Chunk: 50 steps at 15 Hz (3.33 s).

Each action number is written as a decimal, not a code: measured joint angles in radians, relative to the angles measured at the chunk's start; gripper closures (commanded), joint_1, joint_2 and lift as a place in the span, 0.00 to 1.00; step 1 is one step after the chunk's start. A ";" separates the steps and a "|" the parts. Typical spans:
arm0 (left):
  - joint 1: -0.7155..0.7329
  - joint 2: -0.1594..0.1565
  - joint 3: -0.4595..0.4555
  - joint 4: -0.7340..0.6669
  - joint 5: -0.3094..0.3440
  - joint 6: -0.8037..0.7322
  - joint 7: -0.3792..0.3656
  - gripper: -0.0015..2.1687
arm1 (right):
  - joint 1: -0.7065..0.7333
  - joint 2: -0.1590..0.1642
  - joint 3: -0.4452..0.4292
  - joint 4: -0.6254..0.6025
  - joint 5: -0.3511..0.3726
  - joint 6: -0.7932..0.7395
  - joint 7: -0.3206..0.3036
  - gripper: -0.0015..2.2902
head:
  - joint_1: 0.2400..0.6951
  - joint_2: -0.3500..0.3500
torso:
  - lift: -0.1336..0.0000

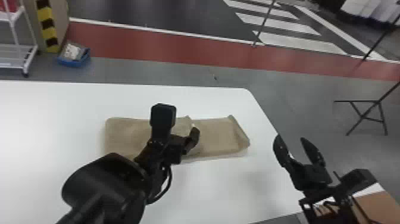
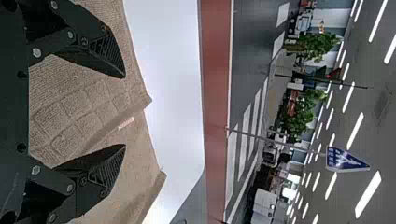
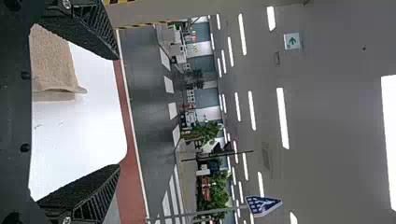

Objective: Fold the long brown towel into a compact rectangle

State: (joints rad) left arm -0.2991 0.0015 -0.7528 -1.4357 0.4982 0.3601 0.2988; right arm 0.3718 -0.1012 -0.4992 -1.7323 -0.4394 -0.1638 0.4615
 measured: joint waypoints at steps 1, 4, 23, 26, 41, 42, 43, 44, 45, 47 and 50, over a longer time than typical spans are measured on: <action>0.000 0.000 0.007 -0.005 0.000 -0.006 0.002 0.09 | 0.001 0.001 0.003 -0.012 0.000 0.006 -0.002 0.03 | 1.00 0.00 | 0.08; 0.043 0.000 0.060 -0.109 -0.025 -0.019 0.021 0.09 | -0.009 0.002 0.040 -0.047 0.011 0.052 -0.024 0.15 | 1.00 0.00 | 0.08; 0.305 0.180 0.244 -0.422 -0.133 0.020 0.056 0.09 | -0.380 -0.052 0.430 0.216 0.224 0.461 -0.088 0.28 | 1.00 0.21 | 0.08; 0.301 0.178 0.243 -0.418 -0.133 0.022 0.055 0.09 | -0.378 -0.052 0.432 0.215 0.258 0.466 -0.110 0.29 | 1.00 0.20 | 0.08; 0.329 0.188 0.238 -0.424 -0.130 0.017 0.024 0.09 | -0.400 -0.053 0.457 0.243 0.265 0.544 -0.086 0.57 | 1.00 0.20 | 0.08; 0.333 0.189 0.239 -0.428 -0.130 0.017 0.023 0.09 | -0.400 -0.053 0.459 0.242 0.264 0.550 -0.086 0.57 | 1.00 0.20 | 0.08; 0.335 0.189 0.241 -0.434 -0.130 0.017 0.023 0.09 | -0.400 -0.053 0.461 0.241 0.263 0.554 -0.086 0.57 | 1.00 0.21 | 0.08; 0.337 0.190 0.242 -0.438 -0.130 0.017 0.023 0.09 | -0.398 -0.052 0.461 0.237 0.262 0.556 -0.086 0.57 | 1.00 0.21 | 0.08; 0.339 0.191 0.242 -0.442 -0.130 0.017 0.023 0.09 | -0.395 -0.052 0.460 0.232 0.262 0.556 -0.087 0.57 | 1.00 0.21 | 0.08; 0.343 0.192 0.241 -0.445 -0.130 0.017 0.023 0.09 | -0.389 -0.053 0.459 0.221 0.263 0.556 -0.086 0.57 | 1.00 0.21 | 0.08; 0.348 0.192 0.239 -0.448 -0.131 0.017 0.025 0.09 | -0.359 -0.054 0.457 0.169 0.257 0.547 -0.086 0.57 | 1.00 0.21 | 0.08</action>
State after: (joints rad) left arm 0.0494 0.1933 -0.5137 -1.8836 0.3667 0.3767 0.3239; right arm 0.0129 -0.1549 -0.0426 -1.5631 -0.1824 0.3833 0.3756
